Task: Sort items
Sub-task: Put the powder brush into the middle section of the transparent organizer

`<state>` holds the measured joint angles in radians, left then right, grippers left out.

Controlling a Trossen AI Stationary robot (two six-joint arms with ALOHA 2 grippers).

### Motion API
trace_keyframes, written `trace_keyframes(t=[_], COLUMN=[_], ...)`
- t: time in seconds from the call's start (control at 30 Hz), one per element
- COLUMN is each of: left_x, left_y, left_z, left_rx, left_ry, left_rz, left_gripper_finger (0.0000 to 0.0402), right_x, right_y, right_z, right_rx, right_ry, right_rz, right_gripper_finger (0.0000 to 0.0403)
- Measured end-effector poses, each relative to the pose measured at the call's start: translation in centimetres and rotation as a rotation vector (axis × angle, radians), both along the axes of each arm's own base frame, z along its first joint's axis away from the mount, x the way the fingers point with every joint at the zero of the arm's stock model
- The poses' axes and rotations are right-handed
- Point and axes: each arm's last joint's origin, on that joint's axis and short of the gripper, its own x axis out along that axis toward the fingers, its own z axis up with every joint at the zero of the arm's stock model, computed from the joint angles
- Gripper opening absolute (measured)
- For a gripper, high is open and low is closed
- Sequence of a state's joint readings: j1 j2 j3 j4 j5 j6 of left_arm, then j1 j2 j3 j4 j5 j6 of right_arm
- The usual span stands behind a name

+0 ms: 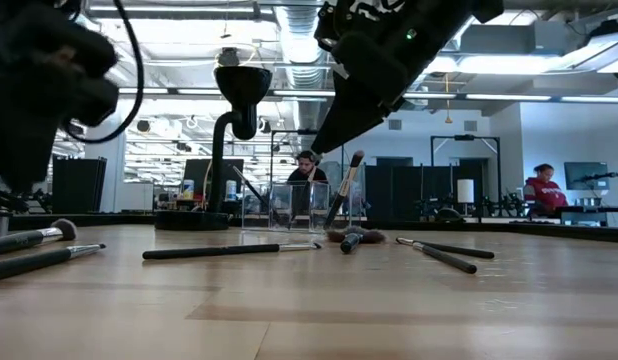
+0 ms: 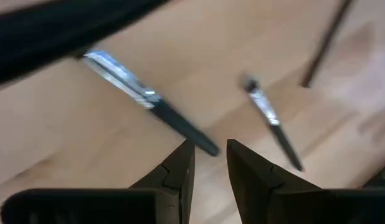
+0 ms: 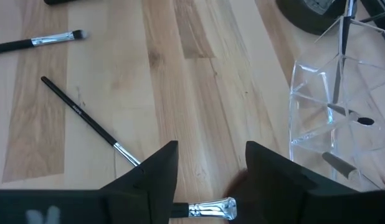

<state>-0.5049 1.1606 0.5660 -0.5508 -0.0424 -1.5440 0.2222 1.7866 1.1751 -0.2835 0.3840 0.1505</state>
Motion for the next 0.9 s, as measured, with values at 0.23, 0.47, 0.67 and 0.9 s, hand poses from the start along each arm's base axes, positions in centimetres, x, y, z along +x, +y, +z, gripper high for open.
trace_keyframes(t=[0.23,0.47,0.67,0.9], left_x=[-0.8,-1.6,-2.0,-2.7], left_y=[1.1,3.0,4.0,3.9], left_z=[-1.7,-3.6,-4.5,-5.7], left_rx=[0.045,0.196,0.247,0.316], left_ry=[0.054,0.046,0.051,-0.046], left_rz=[0.073,0.211,0.261,0.263], left_gripper_finger=[0.009,0.009,0.009,0.009], right_x=[0.0,0.0,0.0,0.1], right_y=[0.0,0.0,-0.1,-0.3], right_z=[0.0,0.0,0.0,0.0], right_rx=[0.0,0.0,-0.001,-0.001], right_ry=[-0.001,-0.001,-0.001,-0.001], right_rz=[0.0,0.0,-0.002,-0.01], right_gripper_finger=[0.0171,0.017,0.0165,0.0164])
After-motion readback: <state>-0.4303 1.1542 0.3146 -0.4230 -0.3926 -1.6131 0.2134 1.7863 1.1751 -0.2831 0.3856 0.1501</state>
